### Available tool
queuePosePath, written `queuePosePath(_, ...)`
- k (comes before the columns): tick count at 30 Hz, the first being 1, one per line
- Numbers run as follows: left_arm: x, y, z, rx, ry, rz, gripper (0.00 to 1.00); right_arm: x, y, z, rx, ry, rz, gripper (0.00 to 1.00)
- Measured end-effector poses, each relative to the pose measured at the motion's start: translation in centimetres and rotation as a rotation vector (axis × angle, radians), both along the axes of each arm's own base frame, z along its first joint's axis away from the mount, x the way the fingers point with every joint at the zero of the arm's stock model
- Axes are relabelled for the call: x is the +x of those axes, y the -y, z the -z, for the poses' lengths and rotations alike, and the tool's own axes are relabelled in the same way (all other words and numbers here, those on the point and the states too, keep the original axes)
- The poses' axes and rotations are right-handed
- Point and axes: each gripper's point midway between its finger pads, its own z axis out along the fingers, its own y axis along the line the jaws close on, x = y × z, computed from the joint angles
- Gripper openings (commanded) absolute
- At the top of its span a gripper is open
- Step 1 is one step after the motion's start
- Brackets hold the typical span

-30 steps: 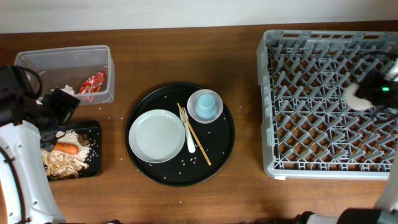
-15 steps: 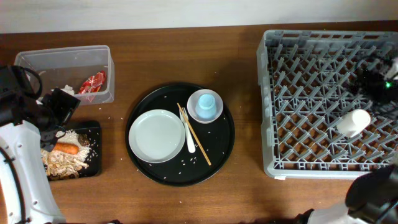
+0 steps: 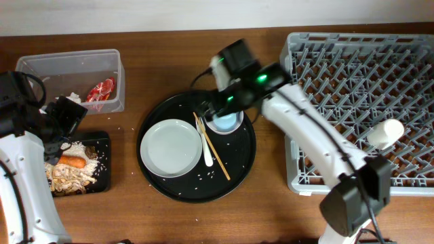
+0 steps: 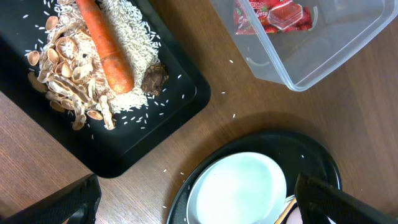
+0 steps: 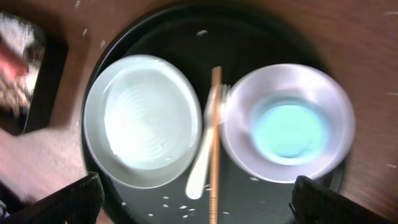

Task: Sort waste into correct bins and load items into the dishwasher rack
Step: 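Reach the right gripper to the white plate and grasp its rim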

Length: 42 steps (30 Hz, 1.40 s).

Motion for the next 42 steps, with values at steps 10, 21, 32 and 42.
queuePosePath(10, 0.0, 0.0, 0.0, 0.000, 0.000, 0.000, 0.99, -8.6, -7.0, 5.9, -0.144, -0.209, 0.130, 0.79)
queuePosePath(21, 0.0, 0.0, 0.0, 0.000, 0.000, 0.000, 0.99, -9.2, -5.9, 13.8, -0.292, -0.382, 0.371, 0.59)
queuePosePath(32, 0.0, 0.0, 0.0, 0.000, 0.000, 0.000, 0.99, -10.4, -7.3, 15.3, -0.260, -0.396, 0.428, 0.57)
queuePosePath(42, 0.0, 0.0, 0.0, 0.000, 0.000, 0.000, 0.99, -11.2, -7.4, 17.1, -0.311, -0.385, 0.431, 0.48)
